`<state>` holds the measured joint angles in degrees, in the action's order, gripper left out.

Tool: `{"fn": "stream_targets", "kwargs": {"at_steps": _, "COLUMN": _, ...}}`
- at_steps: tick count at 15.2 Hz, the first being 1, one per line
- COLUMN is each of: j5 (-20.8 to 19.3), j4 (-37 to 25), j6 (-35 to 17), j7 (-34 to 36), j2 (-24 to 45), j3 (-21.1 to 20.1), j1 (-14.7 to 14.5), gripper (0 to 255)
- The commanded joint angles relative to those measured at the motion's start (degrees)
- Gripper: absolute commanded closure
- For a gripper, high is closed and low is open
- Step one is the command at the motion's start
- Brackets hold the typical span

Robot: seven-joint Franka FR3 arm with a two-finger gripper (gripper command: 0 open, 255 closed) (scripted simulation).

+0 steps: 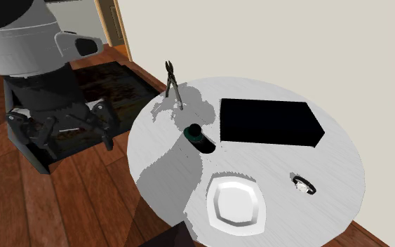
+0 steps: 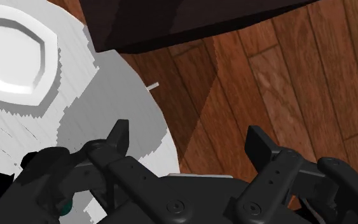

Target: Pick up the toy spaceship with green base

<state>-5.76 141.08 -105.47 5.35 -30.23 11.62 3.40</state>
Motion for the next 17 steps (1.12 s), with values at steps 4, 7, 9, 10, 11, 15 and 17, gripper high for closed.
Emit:
{"fn": "stream_targets", "kwargs": {"at_steps": 4, "j5": 0.6, "j4": -1.23, "j6": -9.89, "j7": -1.26, "j2": 8.23, "j3": 4.27, "j1": 1.8, "gripper": 0}}
{"fn": "stream_targets", "kwargs": {"at_steps": 7, "j5": 2.08, "j4": -2.78, "j6": -15.18, "j7": -2.4, "j2": 13.58, "j3": 6.69, "j1": 2.5, "gripper": 0}}
{"fn": "stream_targets", "kwargs": {"at_steps": 9, "j5": 3.61, "j4": -4.13, "j6": -18.46, "j7": -3.44, "j2": 17.31, "j3": 8.28, "j1": 2.86, "gripper": 0}}
{"fn": "stream_targets", "kwargs": {"at_steps": 10, "j5": 4.56, "j4": -4.9, "j6": -20.01, "j7": -4.07, "j2": 19.21, "j3": 9.05, "j1": 3.03, "gripper": 0}}
{"fn": "stream_targets", "kwargs": {"at_steps": 11, "j5": 5.64, "j4": -5.73, "j6": -21.49, "j7": -4.76, "j2": 21.15, "j3": 9.79, "j1": 3.2, "gripper": 0}}
{"fn": "stream_targets", "kwargs": {"at_steps": 15, "j5": 11.3, "j4": -9.69, "j6": -26.64, "j7": -8.3, "j2": 29.16, "j3": 12.28, "j1": 4.12, "gripper": 0}}
{"fn": "stream_targets", "kwargs": {"at_steps": 17, "j5": 14.84, "j4": -12.06, "j6": -28.68, "j7": -10.45, "j2": 33.28, "j3": 13.1, "j1": 4.89, "gripper": 0}}
